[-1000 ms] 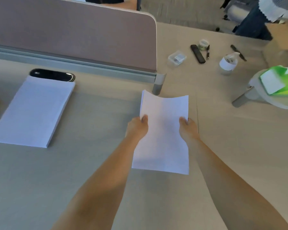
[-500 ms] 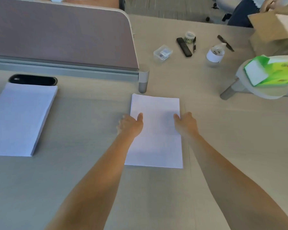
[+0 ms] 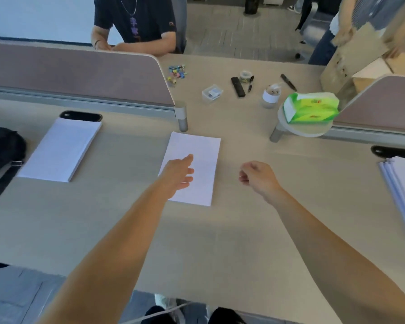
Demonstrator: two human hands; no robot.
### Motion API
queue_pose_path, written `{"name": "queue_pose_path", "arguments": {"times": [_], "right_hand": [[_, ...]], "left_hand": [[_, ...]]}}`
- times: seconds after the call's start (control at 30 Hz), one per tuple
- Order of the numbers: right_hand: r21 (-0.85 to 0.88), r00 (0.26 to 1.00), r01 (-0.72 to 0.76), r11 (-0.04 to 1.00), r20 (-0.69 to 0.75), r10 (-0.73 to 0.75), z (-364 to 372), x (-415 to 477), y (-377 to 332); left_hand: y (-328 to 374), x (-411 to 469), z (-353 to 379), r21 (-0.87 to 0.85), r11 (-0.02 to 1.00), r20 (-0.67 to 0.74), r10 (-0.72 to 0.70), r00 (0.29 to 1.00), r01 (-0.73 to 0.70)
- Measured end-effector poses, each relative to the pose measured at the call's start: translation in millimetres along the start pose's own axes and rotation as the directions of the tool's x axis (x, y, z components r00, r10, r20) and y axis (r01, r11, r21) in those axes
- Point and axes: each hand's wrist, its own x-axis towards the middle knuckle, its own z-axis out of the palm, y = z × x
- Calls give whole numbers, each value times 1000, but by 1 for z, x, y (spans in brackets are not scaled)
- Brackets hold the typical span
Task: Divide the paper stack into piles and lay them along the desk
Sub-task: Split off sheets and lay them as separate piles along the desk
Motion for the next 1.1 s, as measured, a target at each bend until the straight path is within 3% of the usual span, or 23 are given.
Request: {"name": "queue_pose_path", "arguments": {"times": [0.1, 0.27, 0.63, 0.87, 1.1], "right_hand": [[171, 999, 41, 984, -7, -41, -57, -48, -2], [280, 997, 61, 958, -69, -44, -157, -124, 19], [149, 939, 17, 989, -343, 35, -286, -281, 98], [164, 885, -10, 986, -458, 85, -380, -336, 140], [218, 853, -10, 976, -508, 122, -476, -318, 186]], "left_hand": [[4, -47, 31, -33, 997, 43, 70, 997, -68], [-5, -111, 89, -62, 991, 125, 122, 985, -115], [-74, -186, 230, -355, 918, 182, 254, 950, -177], [-103, -226, 321, -329, 936, 331, 239, 913, -126], [-87, -229, 431, -303, 949, 383, 209, 900, -91]]}}
